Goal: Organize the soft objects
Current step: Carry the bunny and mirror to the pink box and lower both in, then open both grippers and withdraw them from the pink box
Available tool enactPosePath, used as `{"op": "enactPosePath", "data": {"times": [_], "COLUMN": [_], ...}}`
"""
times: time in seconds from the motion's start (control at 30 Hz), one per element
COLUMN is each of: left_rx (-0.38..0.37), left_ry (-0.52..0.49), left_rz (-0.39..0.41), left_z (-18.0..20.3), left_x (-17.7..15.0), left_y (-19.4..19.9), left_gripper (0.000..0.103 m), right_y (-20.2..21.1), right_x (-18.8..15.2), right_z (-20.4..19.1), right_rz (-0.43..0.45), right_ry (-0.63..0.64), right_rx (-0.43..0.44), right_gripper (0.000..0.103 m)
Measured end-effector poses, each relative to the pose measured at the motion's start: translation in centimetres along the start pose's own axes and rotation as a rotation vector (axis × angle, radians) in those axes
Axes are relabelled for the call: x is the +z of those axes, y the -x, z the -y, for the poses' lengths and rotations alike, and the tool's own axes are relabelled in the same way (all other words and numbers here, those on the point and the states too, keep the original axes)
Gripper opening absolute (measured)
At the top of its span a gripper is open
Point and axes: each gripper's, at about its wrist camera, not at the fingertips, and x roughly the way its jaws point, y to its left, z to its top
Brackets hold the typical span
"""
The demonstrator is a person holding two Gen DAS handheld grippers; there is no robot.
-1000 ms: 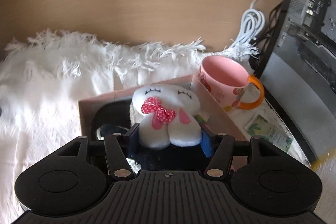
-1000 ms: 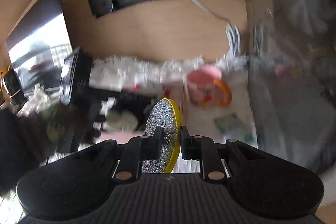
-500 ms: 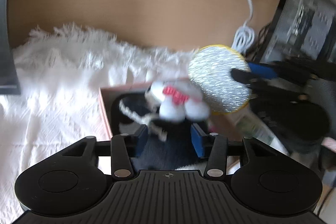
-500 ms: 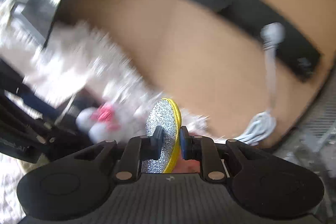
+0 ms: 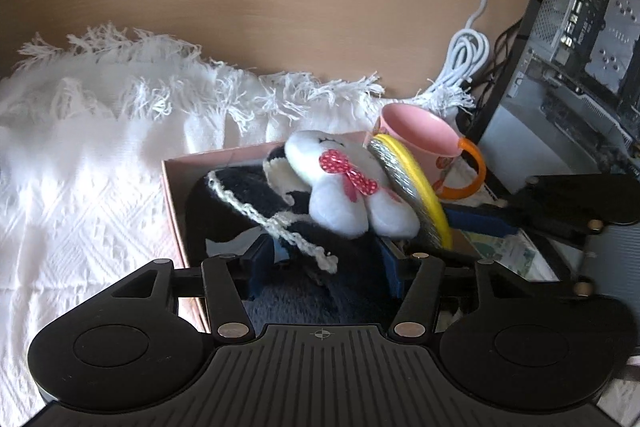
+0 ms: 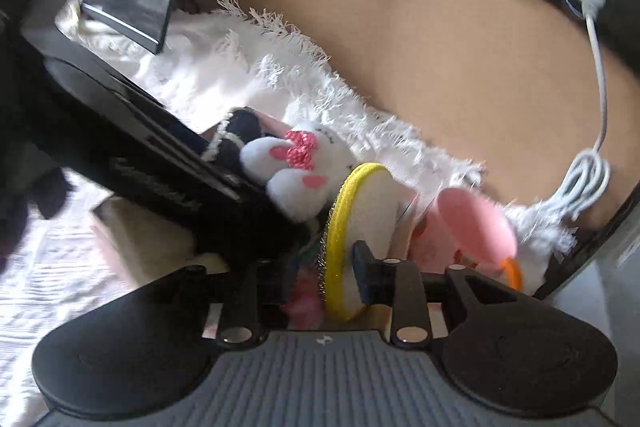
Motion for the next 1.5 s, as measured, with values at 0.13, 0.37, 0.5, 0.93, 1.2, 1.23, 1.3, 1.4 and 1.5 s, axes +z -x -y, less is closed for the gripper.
{"op": "enactPosePath", "data": {"times": [0.13, 0.37, 0.5, 0.93, 1.2, 1.23, 1.3, 1.4, 1.5], "left_rx": [-0.018, -0.023, -0.036, -0.001, -0.009, -0.008, 0.011, 0.079, 0.116], "left_ry": [0.012, -0.012, -0.042, -0.122, -0.112, -0.095, -0.072, -0.057, -0.002], "left_rz": [-0.007, 0.065, 0.018, 0.014, 0.023, 0.027, 0.056, 0.129, 0.185], "left_z": [-0.4, -0.1, 0.6, 0.6, 0.4, 0.4, 0.5, 2.0, 4.2], "left_x": [0.2, -0.1, -1.5, -1.2, -1.6, -1.8, -2.2, -3.8, -6.4], "left_y": [0.1, 5.5, 6.2, 2.4, 2.8, 3.3, 4.9, 8.2, 10.6], "left_gripper": [0.052, 0.047, 0.046, 0.046, 0.046, 0.046, 0.045, 0.044, 0.044], "right_y": [1.1, 4.7, 4.6, -0.3, 6.0, 6.6, 7.9, 8.5, 8.1], "right_x": [-0.7, -1.5, -0.6, 1.1, -2.4, -3.1, -5.0, -7.8, -10.3], "right_z": [-0.6, -0.3, 1.3, 3.0, 3.1, 2.9, 2.3, 1.0, -0.1], "right_rz": [-0.013, 0.039, 0.093, -0.061, -0.050, -0.052, -0.058, -0.082, -0.118], "right_ry": [-0.026, -0.134, -0.264, -0.420, -0.480, -0.485, -0.480, -0.434, -0.387], "right_rx": [0.012, 0.008, -0.058, -0.057, -0.132, -0.128, -0.114, -0.091, -0.057], "right_gripper": [0.041, 0.056, 0.057, 0.034, 0.066, 0.071, 0.076, 0.077, 0.077]}}
